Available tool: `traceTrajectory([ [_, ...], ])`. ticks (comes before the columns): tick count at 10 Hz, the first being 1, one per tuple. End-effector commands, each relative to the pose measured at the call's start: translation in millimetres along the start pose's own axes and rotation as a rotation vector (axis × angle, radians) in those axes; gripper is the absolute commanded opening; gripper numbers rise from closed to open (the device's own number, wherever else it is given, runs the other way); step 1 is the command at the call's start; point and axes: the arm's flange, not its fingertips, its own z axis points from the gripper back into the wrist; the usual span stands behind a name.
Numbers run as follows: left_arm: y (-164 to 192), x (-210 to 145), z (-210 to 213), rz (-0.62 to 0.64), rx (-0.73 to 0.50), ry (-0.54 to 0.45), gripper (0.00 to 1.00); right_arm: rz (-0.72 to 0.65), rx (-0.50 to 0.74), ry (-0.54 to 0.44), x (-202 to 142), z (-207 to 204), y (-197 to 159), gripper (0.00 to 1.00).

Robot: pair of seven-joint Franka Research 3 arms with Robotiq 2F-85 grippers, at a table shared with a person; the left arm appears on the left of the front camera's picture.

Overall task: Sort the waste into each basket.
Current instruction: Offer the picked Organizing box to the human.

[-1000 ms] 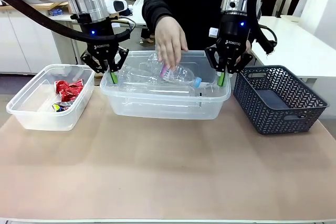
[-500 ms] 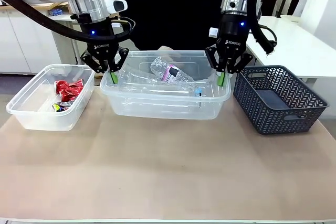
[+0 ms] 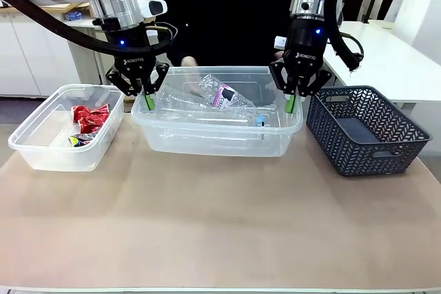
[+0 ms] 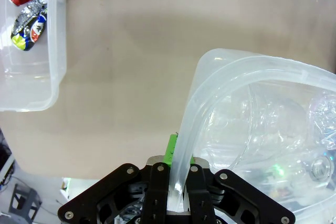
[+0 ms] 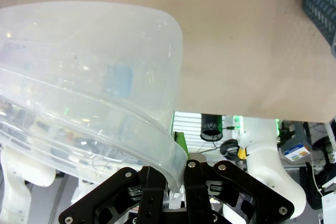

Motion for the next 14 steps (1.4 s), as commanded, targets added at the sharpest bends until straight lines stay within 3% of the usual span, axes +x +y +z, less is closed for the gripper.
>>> traceTrajectory([
  [1,2,-1,-1,0.008,-0.001,-0.022,0.04,0.015,0.01,-0.006,-5,2,5,0.05],
  [4,0,0,0,0.0,0.0,0.0,0.04,0.0,0.0,0.0,0,0,0,0.05],
  [8,-7,72,53,-0.046,0.018,-0.078,0.04,0.088,-0.073,0.04,78,70,15,0.05],
  [9,-6,94,57,-0.048,0.018,-0.051,0.04,0.086,-0.071,0.062,98,78,16,0.05],
  [12,-12,156,39,-0.002,0.022,-0.004,0.04,0.045,-0.019,0.124,150,79,24,0.05],
  [14,-11,169,26,0.014,0.029,0.028,0.04,0.01,0.008,0.129,163,71,22,0.05],
])
